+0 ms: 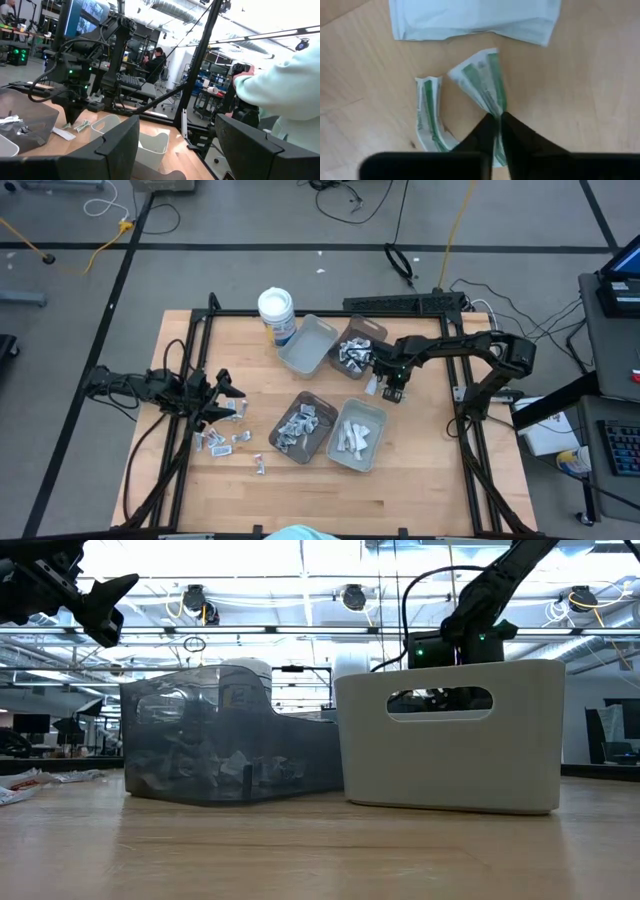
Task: Pick & Place First Aid Supplies
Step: Put the green bandage into the bottom gray bin
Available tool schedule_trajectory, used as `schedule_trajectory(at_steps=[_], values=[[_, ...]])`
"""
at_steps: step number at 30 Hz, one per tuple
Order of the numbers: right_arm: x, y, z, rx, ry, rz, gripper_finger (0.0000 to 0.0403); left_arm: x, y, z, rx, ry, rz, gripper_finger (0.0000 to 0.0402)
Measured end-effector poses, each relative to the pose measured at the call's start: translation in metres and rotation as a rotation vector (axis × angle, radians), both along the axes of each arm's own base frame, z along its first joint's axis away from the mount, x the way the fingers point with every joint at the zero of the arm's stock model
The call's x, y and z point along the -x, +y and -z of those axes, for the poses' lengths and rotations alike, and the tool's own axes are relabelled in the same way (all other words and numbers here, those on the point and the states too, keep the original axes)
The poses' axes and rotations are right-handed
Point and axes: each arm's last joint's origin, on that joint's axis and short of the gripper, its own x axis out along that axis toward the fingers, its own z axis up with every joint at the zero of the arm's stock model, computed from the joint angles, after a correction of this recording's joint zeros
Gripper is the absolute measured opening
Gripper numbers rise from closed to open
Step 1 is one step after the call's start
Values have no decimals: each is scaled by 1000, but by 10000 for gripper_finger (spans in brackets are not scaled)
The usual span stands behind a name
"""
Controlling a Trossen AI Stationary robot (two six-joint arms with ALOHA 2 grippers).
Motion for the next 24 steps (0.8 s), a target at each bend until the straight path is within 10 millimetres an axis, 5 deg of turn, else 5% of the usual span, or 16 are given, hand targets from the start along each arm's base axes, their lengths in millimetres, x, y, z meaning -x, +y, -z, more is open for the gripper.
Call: schedule_trajectory(at_steps=[6,24], values=[[0,-1,-8,-9,3,155,5,0,0,0,0,0,0,267],[-10,2,-86,-57,-10,935,1,0,0,0,0,0,0,267]])
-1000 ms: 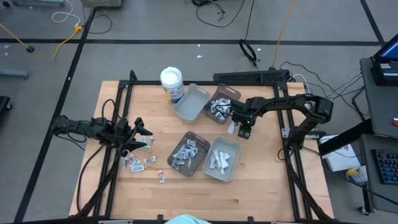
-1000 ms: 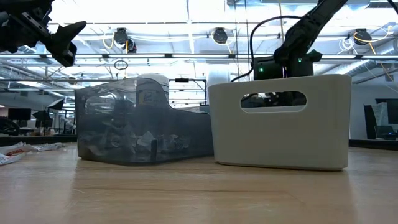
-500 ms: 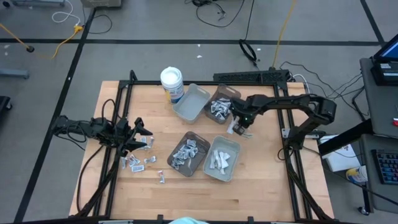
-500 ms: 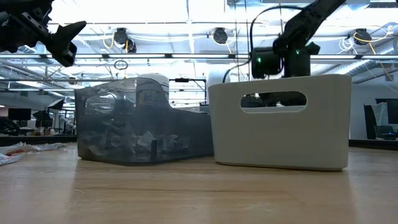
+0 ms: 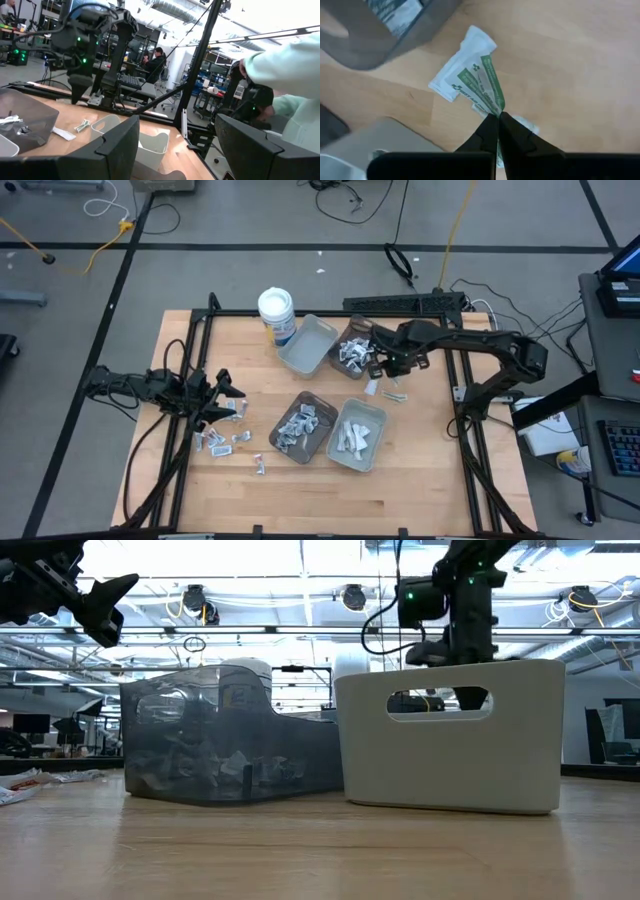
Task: Pick & Place First Aid Supplies
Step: Put the green bandage into the bottom gray bin
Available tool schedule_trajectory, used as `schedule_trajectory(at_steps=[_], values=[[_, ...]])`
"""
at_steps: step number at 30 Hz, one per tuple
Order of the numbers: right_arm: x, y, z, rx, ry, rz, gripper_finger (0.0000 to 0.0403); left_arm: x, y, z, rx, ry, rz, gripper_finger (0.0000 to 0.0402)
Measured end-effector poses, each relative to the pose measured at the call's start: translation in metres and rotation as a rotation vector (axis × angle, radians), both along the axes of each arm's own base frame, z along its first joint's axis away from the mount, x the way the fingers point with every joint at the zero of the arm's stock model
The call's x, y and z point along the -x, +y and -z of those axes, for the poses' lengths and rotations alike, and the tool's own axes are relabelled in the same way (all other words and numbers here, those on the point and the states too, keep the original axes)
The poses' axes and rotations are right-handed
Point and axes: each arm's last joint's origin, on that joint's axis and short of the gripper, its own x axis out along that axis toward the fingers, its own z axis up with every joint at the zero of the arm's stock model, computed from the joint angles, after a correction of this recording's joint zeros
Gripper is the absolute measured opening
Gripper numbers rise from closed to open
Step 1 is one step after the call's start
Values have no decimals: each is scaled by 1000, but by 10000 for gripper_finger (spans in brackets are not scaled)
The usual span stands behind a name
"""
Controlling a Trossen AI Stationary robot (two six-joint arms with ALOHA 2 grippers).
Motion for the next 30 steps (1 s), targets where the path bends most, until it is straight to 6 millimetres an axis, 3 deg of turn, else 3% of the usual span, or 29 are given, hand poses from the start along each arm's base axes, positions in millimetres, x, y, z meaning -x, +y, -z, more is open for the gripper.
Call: schedule_trajectory(at_steps=[6,13,20,30], values=[[1,2,-25,-28,49,166,1,0,0,0,0,0,0,267],[-6,16,-51,-23,8,233,0,0,0,0,0,0,0,267],[-19,56,-55,-29,-21,202,0,0,0,0,0,0,0,267],[-49,121,-43,-62,-127,135,0,0,0,0,0,0,0,267]])
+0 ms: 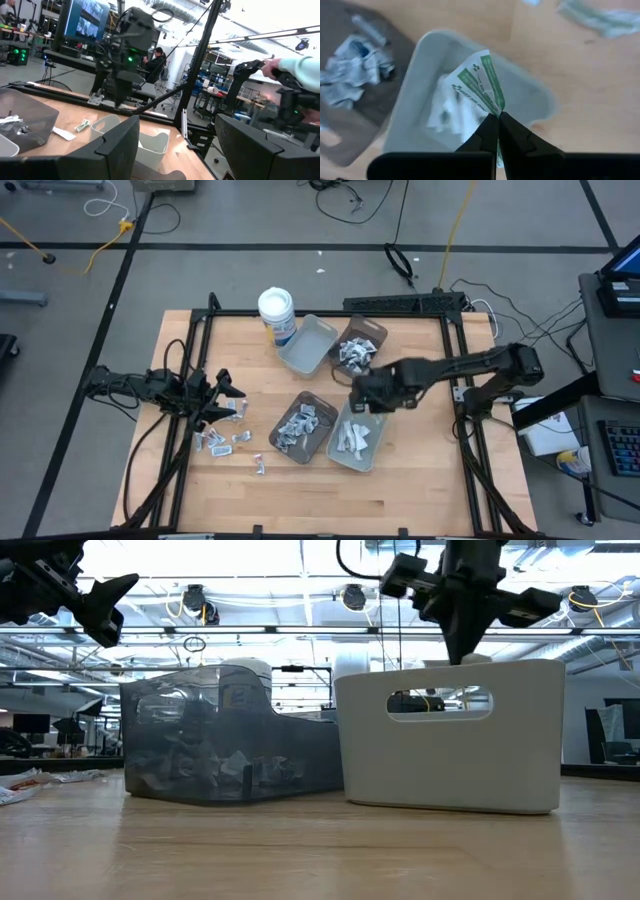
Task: Pick & Place First Aid Supplies
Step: Put the green bandage into the bottom gray bin
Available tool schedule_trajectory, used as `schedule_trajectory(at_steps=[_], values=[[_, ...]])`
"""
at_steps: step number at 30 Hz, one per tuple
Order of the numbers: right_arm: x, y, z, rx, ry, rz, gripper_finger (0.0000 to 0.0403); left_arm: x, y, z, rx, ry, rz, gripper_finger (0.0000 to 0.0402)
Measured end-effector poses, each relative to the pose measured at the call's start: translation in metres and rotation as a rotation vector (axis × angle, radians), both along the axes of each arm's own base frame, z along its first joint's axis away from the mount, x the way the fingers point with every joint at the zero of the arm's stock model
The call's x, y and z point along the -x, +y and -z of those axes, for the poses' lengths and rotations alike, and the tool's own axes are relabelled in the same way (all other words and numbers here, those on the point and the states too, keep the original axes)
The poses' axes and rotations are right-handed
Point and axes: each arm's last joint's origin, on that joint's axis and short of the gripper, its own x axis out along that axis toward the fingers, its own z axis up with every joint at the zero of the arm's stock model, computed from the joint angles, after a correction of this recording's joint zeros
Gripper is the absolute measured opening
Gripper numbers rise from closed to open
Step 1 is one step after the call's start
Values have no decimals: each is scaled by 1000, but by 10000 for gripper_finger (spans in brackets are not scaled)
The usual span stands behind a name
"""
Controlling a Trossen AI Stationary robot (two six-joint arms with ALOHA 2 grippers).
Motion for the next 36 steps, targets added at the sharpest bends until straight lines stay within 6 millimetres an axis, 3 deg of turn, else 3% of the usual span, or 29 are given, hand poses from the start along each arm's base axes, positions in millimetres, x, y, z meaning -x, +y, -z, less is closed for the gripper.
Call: schedule_trajectory(at_steps=[7,14,28,36], values=[[-18,40,16,-24,-60,9,0,0,0,0,0,0,0,267],[-31,63,28,-46,-45,40,0,0,0,0,0,0,0,267],[-58,77,85,-17,15,-37,0,0,0,0,0,0,0,267],[-56,74,79,55,-11,-115,29,0,0,0,0,0,0,267]])
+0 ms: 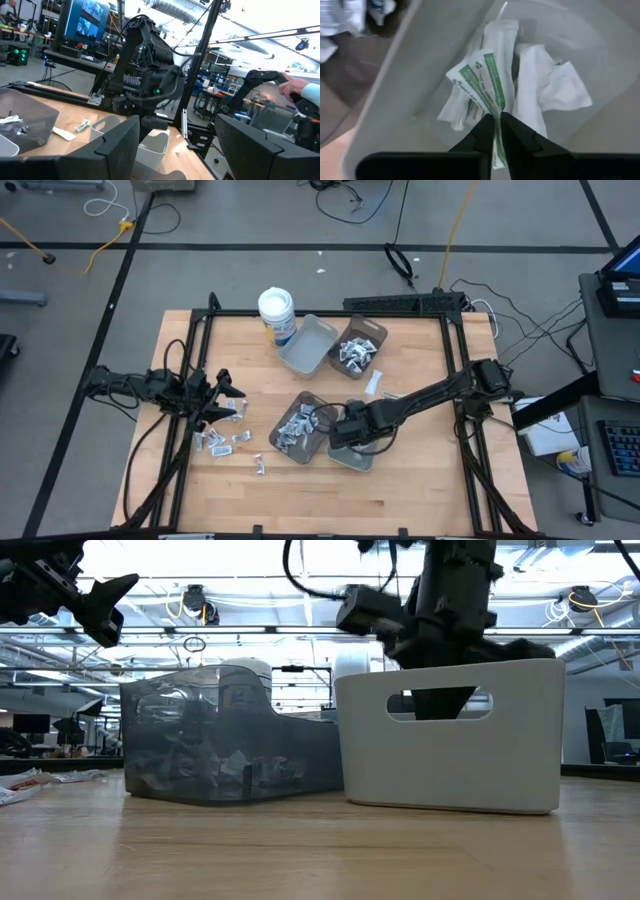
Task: Pick & Place First Aid Supplies
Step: Put the green bandage into the bottom gray bin
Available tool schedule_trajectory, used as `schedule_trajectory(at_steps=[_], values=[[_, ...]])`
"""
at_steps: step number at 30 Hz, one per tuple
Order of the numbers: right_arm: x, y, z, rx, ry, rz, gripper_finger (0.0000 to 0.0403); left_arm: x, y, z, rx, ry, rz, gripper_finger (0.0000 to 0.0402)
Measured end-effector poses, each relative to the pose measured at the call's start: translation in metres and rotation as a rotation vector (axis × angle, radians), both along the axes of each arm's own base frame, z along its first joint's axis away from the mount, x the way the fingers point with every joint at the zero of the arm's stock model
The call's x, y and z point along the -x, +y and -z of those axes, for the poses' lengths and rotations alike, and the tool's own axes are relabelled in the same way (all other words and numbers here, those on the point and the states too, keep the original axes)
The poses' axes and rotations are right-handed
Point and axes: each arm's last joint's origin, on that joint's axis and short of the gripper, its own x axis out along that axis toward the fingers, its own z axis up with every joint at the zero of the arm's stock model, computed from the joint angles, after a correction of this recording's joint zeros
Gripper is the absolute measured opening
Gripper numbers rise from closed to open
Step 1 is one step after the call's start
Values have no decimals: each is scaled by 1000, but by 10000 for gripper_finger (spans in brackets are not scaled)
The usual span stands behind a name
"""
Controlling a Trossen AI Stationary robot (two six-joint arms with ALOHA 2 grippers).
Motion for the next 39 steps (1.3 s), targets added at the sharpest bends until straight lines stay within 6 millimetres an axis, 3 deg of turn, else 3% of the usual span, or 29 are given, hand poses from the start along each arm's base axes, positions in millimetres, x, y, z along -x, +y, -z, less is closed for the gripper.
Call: schedule_trajectory(at_steps=[10,15,26,32,39], values=[[9,-7,-25,24,-49,-171,161,0,0,0,0,0,0,267],[14,-14,-42,-11,-101,-400,208,0,0,0,0,0,0,267],[32,-41,-79,146,-201,-832,212,0,0,0,0,0,0,267],[39,-52,-79,118,-196,-1001,212,0,0,0,0,0,0,267],[71,-79,-71,118,-117,-1004,210,0,0,0,0,2,0,267]])
